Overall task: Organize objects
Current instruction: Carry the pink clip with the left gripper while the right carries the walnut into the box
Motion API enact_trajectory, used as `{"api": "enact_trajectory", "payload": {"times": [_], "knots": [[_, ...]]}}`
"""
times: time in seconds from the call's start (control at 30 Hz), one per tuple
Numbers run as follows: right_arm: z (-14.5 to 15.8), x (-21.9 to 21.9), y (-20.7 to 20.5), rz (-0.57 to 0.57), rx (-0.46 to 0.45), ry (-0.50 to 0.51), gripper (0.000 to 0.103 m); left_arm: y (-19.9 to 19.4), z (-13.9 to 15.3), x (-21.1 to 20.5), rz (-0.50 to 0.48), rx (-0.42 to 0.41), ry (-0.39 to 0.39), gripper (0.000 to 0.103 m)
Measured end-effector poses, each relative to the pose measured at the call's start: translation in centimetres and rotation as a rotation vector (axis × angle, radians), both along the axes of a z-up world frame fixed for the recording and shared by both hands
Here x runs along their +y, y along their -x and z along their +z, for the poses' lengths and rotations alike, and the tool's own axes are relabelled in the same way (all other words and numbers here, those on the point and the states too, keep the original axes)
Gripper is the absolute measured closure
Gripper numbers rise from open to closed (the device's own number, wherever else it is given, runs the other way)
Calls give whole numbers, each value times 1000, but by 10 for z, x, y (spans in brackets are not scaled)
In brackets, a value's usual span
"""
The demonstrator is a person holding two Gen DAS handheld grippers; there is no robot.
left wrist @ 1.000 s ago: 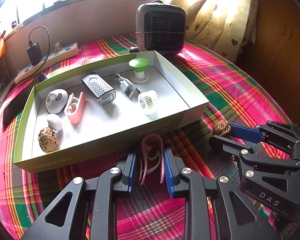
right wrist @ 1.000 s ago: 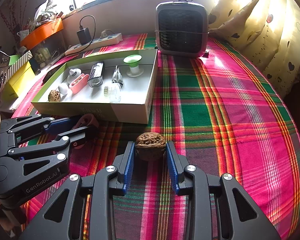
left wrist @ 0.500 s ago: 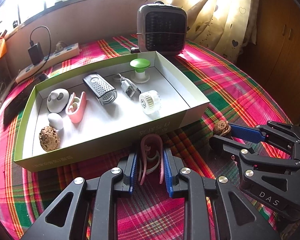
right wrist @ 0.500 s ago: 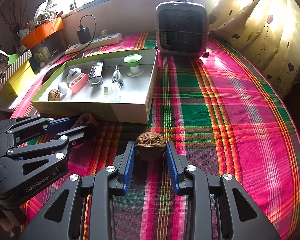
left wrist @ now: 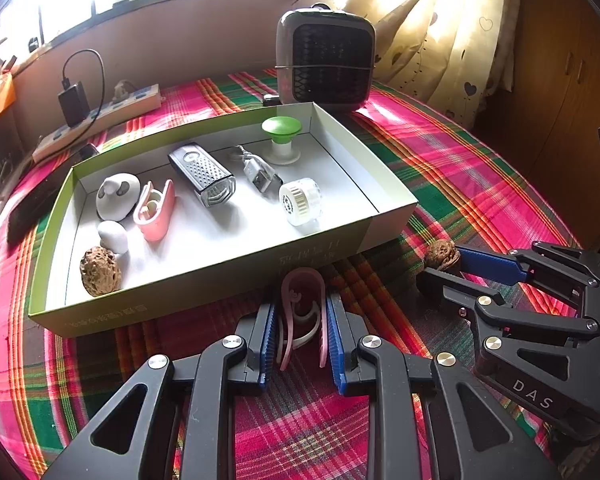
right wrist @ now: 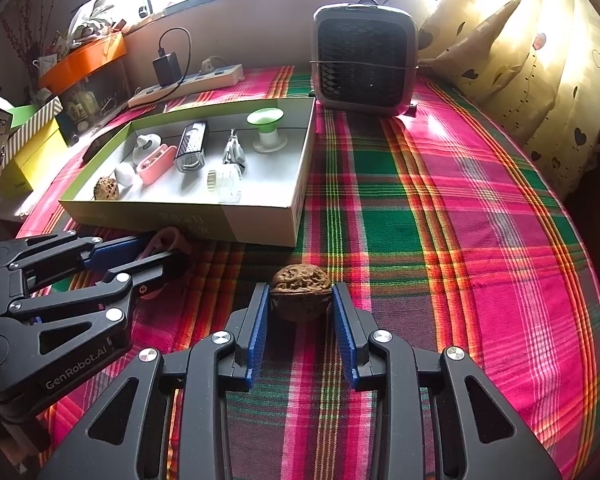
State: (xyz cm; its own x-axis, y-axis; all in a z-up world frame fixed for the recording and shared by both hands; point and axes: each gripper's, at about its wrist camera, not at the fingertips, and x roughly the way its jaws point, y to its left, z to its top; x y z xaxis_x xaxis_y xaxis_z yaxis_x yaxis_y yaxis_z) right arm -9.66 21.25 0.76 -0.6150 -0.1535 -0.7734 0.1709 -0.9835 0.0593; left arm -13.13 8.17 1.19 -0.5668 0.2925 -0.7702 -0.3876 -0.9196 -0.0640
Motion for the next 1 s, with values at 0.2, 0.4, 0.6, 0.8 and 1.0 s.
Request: {"api": "enact_trajectory", "payload": {"times": [0.2,0.4,0.6,0.8,1.0], "knots": [[1,-1,-2,-1,4,3,70,-3,0,-2,0,-2,-3,82],[2,-4,-5,4,7,1,70,-6,0,-4,6,-1,-12,82],[5,-7,-7,8,14,1,70,-8,2,-8,14,1,-17,82],[13,-9,-9,12,36,0,70,-12,9,-14,22,16,-29,82],[17,-13,-11,24,46,5,70,-12,13,-23,40,23,-43,82]]}}
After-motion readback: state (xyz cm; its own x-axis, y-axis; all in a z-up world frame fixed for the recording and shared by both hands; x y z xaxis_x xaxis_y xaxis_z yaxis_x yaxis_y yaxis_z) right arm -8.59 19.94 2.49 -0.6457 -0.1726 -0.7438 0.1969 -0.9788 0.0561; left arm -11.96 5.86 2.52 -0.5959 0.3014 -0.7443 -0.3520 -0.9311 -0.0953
